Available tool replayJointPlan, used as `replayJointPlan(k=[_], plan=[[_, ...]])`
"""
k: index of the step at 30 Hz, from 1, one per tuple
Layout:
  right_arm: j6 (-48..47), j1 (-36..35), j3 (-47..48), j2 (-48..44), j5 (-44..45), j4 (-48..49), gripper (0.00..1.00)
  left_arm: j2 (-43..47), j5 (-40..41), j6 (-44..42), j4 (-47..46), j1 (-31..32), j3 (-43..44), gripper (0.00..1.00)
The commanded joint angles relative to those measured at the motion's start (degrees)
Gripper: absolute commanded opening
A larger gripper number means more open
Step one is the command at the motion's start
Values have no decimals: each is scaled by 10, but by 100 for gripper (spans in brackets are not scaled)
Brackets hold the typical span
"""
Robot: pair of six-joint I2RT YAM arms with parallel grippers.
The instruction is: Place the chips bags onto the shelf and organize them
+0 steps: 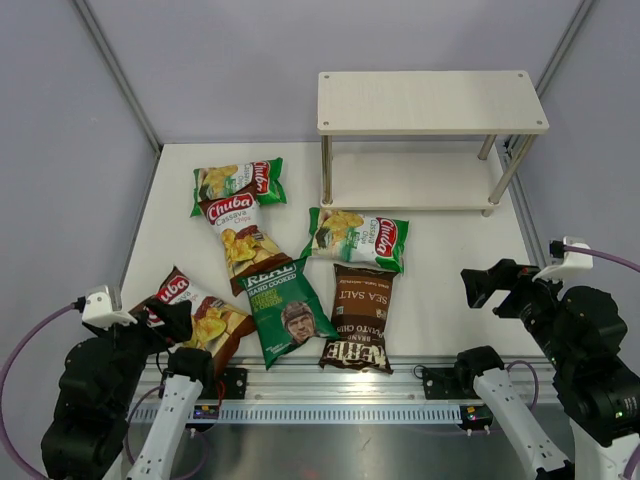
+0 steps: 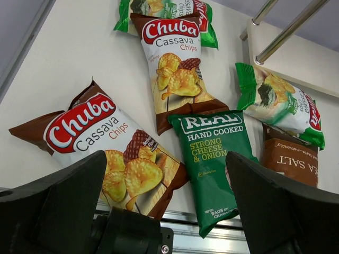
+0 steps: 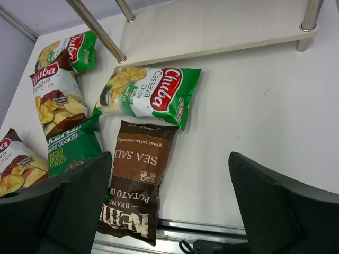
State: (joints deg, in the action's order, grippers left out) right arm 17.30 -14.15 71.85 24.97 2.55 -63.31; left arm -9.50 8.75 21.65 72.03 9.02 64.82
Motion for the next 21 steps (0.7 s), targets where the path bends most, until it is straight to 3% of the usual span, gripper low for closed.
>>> replayJointPlan(k=[1, 10, 16, 17, 21], plan=[[5, -3, -3, -5, 14, 16, 99, 6, -20, 15, -40, 2, -21, 99], [17, -3, -51, -26, -41, 71, 100, -9, -63, 72, -139, 2, -94, 99], [35, -3, -90, -54, -130, 138, 99, -53, -131, 147, -349, 2, -216, 99], [39, -3, -93, -51, -147, 147, 100, -81, -144, 157, -414, 2, -233, 99], [42, -3, -101, -43, -170, 151, 99, -211, -139, 170, -515, 1, -263, 99]])
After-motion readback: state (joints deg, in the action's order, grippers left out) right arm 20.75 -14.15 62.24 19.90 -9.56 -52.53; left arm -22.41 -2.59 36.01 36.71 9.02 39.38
